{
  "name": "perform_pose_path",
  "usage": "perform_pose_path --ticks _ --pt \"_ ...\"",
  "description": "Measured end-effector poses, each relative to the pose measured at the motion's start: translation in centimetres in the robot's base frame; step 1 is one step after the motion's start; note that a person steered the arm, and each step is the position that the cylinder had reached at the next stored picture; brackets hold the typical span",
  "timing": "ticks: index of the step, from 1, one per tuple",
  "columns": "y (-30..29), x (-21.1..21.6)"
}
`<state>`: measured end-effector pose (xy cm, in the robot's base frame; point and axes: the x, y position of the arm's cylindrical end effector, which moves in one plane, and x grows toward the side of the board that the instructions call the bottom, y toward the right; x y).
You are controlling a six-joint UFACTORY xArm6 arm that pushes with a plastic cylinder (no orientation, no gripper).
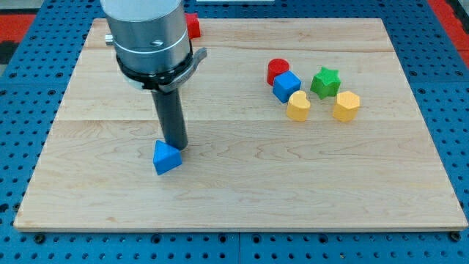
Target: Push blue triangle slightly towards right
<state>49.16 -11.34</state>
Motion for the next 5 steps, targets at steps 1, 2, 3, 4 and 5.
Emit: perform_pose_path --ticks 1,2,3,4,5 --pt "-7.0 -1.1" --pt "-5.1 3.4" --pt "-0.7 3.6" --pt "0.3 0.7" --pt "-0.9 -2.0"
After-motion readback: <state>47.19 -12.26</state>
